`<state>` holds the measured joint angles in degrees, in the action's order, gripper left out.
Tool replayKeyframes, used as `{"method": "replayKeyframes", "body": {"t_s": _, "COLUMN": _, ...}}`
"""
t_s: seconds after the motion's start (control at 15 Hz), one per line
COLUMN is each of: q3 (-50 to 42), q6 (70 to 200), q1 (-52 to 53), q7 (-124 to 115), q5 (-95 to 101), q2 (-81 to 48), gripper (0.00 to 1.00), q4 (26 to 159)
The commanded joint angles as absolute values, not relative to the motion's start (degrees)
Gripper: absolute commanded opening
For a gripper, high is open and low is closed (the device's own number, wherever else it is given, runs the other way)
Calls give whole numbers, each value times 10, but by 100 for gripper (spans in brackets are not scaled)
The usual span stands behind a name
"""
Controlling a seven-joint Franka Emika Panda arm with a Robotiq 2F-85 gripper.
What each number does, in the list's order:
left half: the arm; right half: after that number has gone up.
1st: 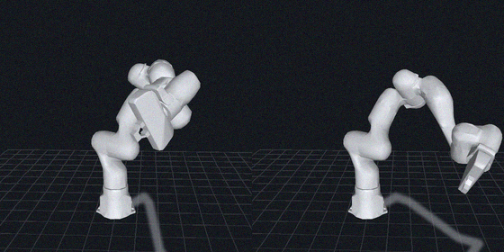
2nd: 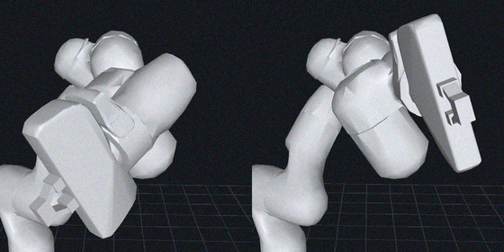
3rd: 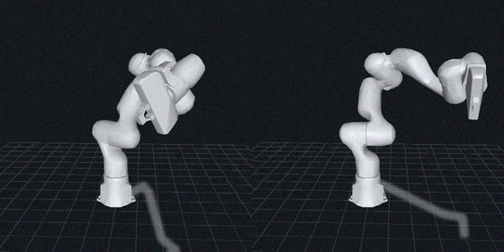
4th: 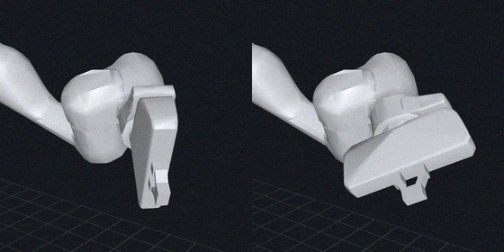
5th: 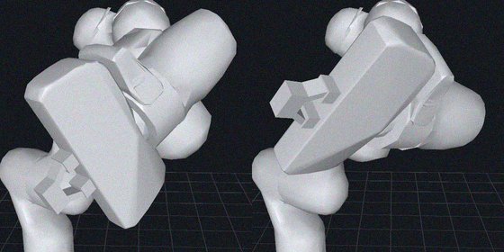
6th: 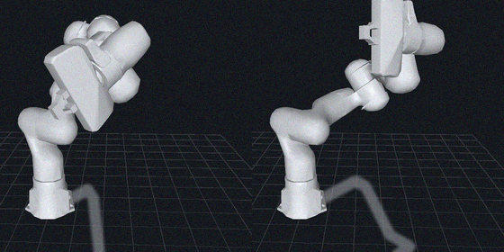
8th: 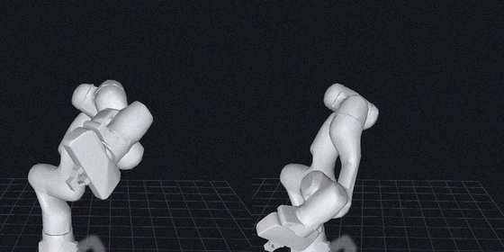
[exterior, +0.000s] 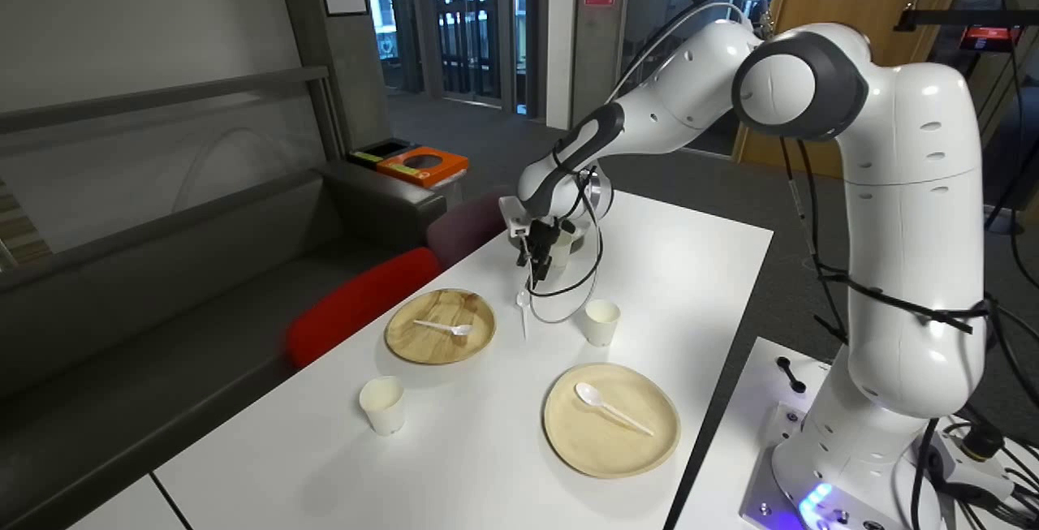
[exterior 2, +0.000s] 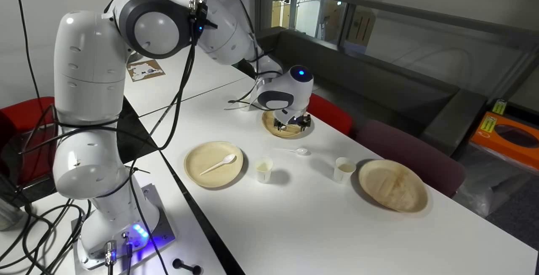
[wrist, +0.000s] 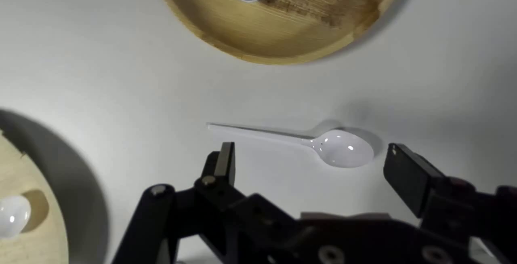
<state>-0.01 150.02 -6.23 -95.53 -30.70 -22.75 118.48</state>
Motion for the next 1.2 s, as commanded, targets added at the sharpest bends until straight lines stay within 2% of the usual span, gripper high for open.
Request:
{"method": "replayKeyframes", "body": {"t_s": 0.0, "q3": -19, "q6": 1390, "q1": -65, "q7": -897, "q5": -256, "q2": -264, "gripper": 100, "q4": 1108}}
{"method": "replayKeyframes", "body": {"t_s": 0.53, "q3": -41, "q6": 1270, "q1": -44, "q7": -776, "q5": -136, "q2": -324, "gripper": 100, "q4": 1021}}
{"method": "replayKeyframes", "body": {"t_s": 1.13, "q3": -44, "q6": 1269, "q1": -9, "q7": -615, "q5": -35, "q2": -349, "gripper": 100, "q4": 991}}
